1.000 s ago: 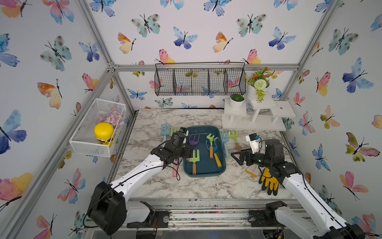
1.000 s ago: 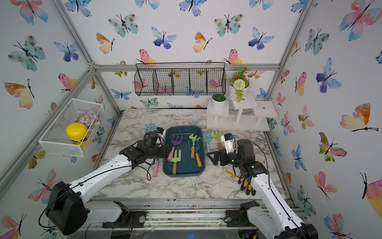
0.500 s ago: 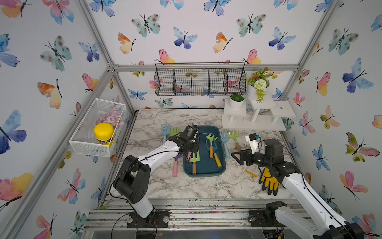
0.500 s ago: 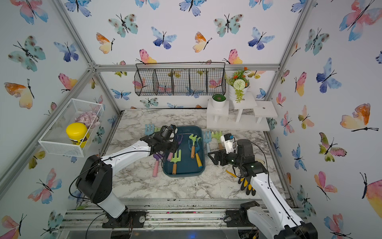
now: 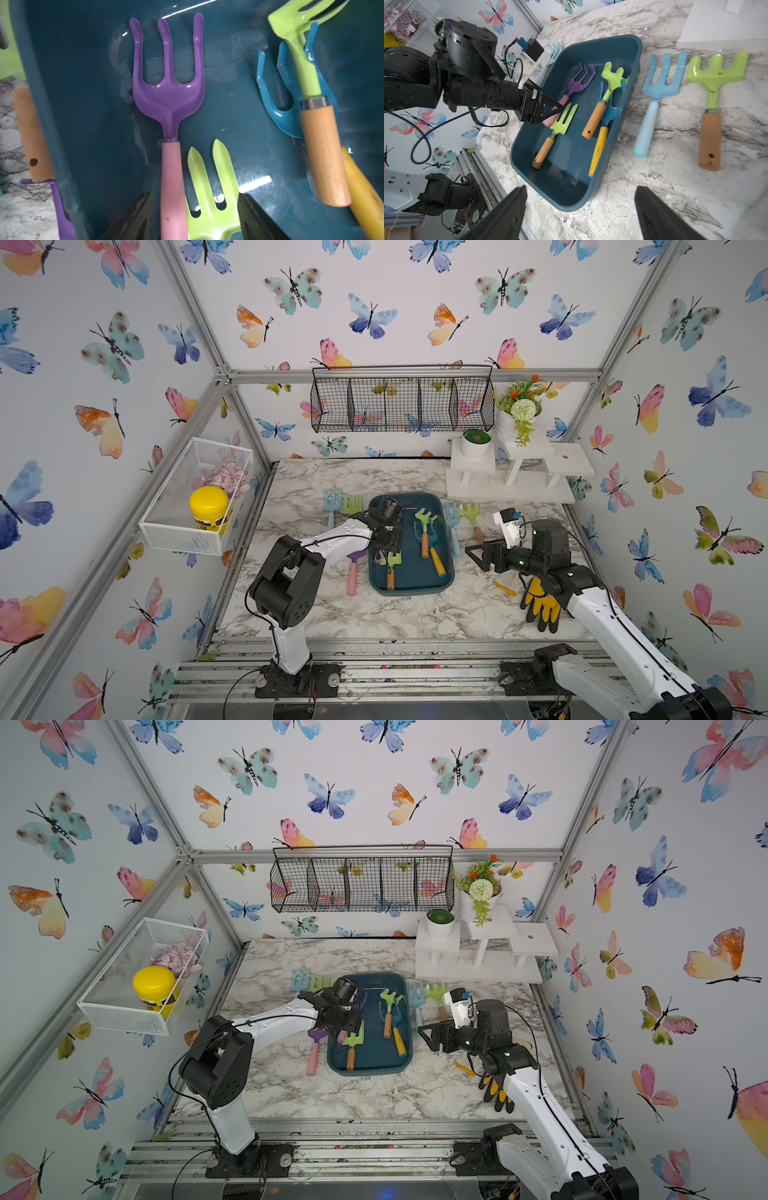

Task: Take the hand rake out of the storage box
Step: Pick up the rake from the storage box.

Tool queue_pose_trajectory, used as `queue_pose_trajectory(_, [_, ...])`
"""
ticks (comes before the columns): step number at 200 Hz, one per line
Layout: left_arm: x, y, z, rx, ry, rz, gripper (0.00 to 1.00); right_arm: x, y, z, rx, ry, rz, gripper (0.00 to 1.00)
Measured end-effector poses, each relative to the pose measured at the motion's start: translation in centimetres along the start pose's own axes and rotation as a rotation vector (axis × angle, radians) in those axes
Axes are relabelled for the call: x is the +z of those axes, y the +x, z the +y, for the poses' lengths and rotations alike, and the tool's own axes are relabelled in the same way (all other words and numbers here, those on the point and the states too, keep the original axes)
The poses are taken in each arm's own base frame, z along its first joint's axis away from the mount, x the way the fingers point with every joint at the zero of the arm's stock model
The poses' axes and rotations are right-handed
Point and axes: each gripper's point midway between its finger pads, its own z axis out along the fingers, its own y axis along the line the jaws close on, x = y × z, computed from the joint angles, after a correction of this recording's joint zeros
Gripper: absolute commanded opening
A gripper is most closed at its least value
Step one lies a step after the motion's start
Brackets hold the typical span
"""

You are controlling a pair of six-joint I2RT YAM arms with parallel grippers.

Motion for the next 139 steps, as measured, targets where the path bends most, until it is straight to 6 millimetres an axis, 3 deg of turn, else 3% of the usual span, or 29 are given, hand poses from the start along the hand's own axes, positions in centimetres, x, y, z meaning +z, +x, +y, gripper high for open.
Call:
queue_pose_trajectory(17, [-0.01,-0.32,0.09,-0.014,0.000,-0.006,0.88,0.00,-0.01,0.01,0.000,0.000,0.000,0.87])
queue_pose_trajectory(35, [-0.01,-0.51,0.08,-0.021,0.001,-0.009,0.89,0.00,0.01,0.00,0.000,-0.001,-0.001,0.87])
queue_pose_trajectory(104, [0.51,-0.33,0.10,-0.032,-0.002,-0.002,0.80,0.03,0.10,-0.02,0.001,-0.001,0.001,0.87])
queue_pose_trajectory(139, [0.88,-0.17,0.20,-0.033,-0.005,0.006,0.79,0.03,0.10,-0.01,0.001,-0.001,0.001,0.86])
